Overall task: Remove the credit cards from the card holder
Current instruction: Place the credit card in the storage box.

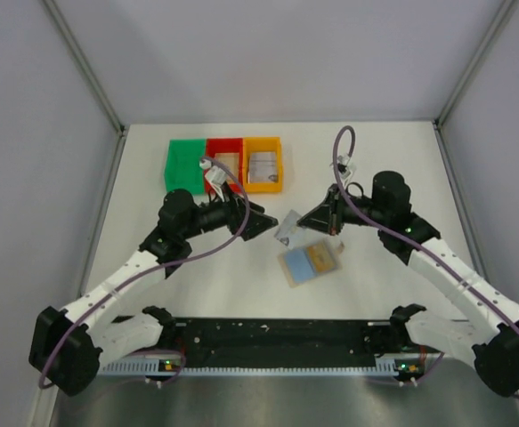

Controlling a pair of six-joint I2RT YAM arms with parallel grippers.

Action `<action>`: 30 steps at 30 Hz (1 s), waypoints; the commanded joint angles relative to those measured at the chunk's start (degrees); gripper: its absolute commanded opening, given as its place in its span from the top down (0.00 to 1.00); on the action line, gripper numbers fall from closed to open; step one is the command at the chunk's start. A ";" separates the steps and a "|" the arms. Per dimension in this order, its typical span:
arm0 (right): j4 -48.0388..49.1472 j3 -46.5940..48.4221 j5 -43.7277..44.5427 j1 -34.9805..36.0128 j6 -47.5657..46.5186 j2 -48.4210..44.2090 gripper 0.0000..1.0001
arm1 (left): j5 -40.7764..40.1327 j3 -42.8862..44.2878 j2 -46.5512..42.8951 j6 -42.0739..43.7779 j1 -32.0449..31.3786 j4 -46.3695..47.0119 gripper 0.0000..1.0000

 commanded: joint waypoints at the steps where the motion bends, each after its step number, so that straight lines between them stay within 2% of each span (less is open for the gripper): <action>1: 15.58 -3.20 1.93 -0.57 7.88 -1.79 1.00 | 5.02 4.07 4.13 -1.67 0.09 6.67 0.07; 8: 17.72 -2.60 1.05 -0.57 8.43 -0.91 1.00 | 6.87 6.19 7.21 -0.97 -0.18 8.17 0.09; 15: 6.38 3.02 -5.18 -0.48 -0.61 2.08 1.00 | 15.12 11.01 10.55 4.73 -0.09 4.23 0.10; 19: 2.51 5.14 -11.50 -0.57 -3.88 3.22 1.00 | 22.42 15.41 13.53 7.82 -0.09 -1.13 0.16; 23: 1.89 6.19 -15.47 -0.48 -4.93 4.54 1.00 | 26.82 17.52 15.73 8.43 -0.61 -3.16 0.26; 30: 0.66 7.69 -17.50 -0.39 -5.90 5.42 1.00 | 27.88 19.20 17.32 10.02 -2.37 -5.98 0.61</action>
